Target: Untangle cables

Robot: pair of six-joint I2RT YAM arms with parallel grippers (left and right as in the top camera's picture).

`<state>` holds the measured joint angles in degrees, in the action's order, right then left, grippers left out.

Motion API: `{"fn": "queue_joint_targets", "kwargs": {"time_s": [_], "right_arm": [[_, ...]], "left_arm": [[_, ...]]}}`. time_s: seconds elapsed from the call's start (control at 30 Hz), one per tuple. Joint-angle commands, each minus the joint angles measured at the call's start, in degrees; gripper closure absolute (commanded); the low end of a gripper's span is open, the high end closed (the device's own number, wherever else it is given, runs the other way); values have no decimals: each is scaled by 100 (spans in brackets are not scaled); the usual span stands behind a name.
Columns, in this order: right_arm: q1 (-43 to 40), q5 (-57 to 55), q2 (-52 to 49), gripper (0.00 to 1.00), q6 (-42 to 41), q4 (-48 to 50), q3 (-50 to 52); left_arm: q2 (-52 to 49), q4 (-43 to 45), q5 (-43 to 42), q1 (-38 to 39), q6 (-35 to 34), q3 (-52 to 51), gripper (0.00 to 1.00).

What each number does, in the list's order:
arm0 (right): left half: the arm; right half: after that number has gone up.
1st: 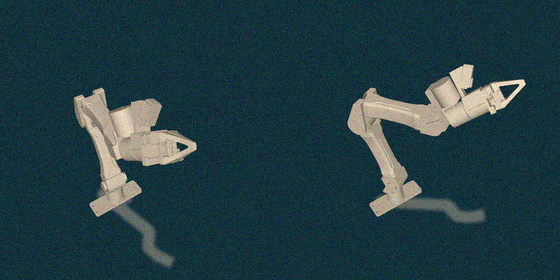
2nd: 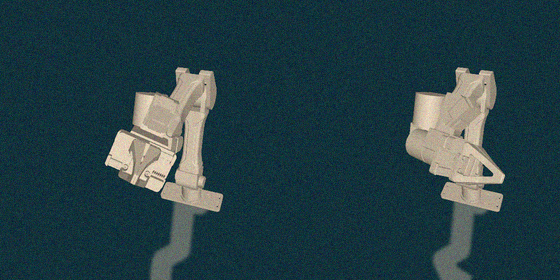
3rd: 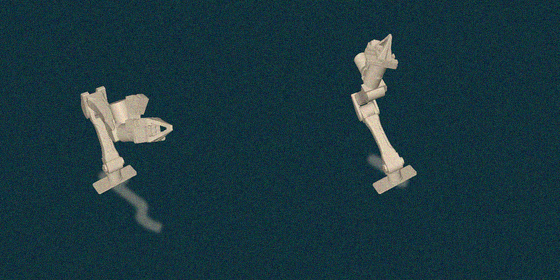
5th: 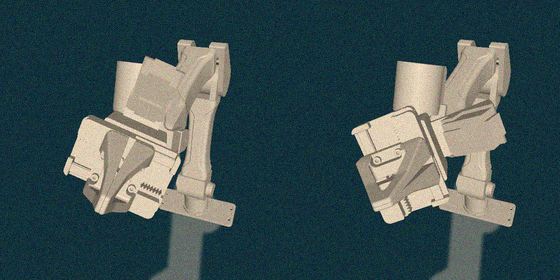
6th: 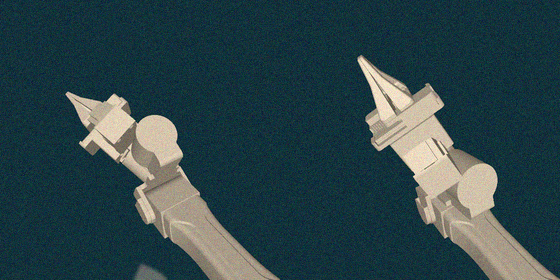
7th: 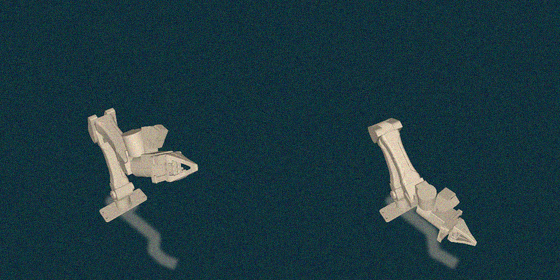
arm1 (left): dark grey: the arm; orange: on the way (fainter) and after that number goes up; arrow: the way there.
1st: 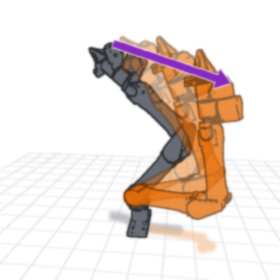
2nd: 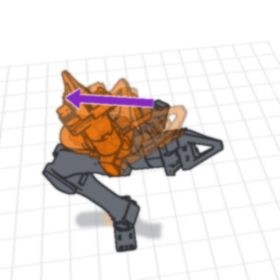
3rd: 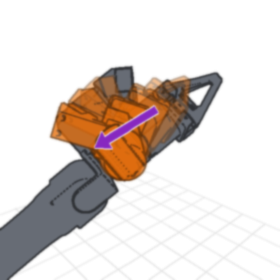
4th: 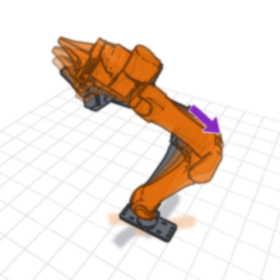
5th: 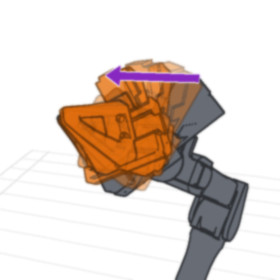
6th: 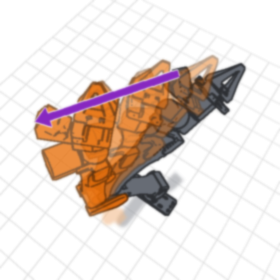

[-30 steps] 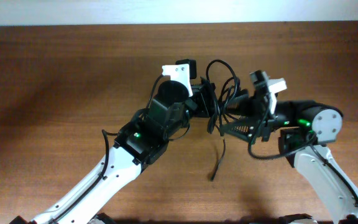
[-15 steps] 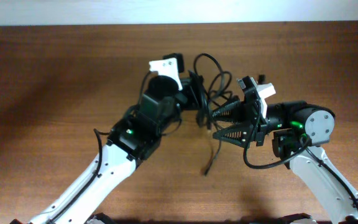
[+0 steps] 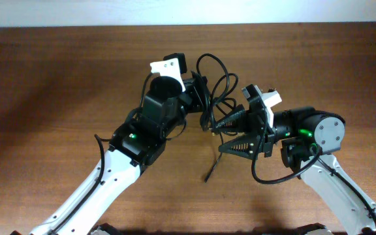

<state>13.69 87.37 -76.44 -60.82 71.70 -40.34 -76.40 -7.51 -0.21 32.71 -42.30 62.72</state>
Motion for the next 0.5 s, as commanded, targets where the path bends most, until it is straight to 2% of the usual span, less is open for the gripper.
{"fn": "queue_joint_targets", "kwargs": {"time_s": [0.0,0.23,0.47], "right_arm": [[76,153,52,39,57,37,-61],[92,31,52,36,59,37,-61],[90,-122,52,37,59,37,-61]], "left_arm": [[103,-37,116,4,-96,33,100],[61,-136,87,291,-94,33,100],[-313,-138,92,728,79,33,100]]}}
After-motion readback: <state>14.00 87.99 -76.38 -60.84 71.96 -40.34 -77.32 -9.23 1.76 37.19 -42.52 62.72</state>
